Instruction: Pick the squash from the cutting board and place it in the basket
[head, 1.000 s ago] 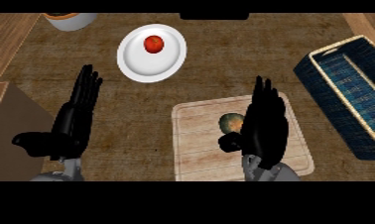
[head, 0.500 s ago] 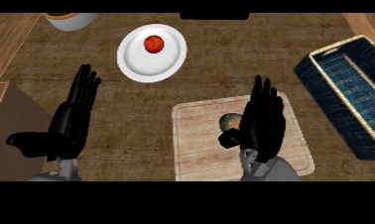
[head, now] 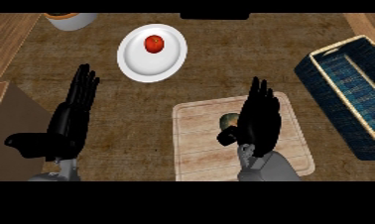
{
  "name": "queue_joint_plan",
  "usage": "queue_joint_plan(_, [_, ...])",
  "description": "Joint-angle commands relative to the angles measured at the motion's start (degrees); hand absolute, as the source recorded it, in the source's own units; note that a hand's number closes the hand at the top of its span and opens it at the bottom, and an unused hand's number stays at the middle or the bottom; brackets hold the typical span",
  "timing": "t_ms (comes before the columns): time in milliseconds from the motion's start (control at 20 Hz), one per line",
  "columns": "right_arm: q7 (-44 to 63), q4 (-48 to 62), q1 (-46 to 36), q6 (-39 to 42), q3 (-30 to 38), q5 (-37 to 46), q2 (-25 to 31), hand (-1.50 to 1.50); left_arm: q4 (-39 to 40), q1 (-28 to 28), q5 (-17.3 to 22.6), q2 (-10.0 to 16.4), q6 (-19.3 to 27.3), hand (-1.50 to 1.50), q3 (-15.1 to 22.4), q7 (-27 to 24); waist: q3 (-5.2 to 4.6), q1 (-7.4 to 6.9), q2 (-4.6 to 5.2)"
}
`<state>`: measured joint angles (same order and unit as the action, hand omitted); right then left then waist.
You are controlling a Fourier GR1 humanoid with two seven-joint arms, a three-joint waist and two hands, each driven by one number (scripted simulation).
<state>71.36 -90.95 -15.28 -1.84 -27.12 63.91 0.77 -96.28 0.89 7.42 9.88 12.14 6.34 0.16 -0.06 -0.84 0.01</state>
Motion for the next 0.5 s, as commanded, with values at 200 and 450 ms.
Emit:
queue_joint_plan(200, [13.9, 4.5, -1.1, -6.1, -3.2, -1.9, -0.7, -1.50, -1.6, -0.2, -1.2, -1.1, 0.7, 0.00, 1.4, 1.2, 0.05, -0.12, -0.05])
queue_joint_plan(450, [12.6, 5.6, -1.6, -6.3, -1.1, -3.1, -0.7, -1.50, -4.0, -1.4, 0.4, 1.3, -0.9, 0.00, -1.2, 2.1, 0.07, -0.27, -0.09])
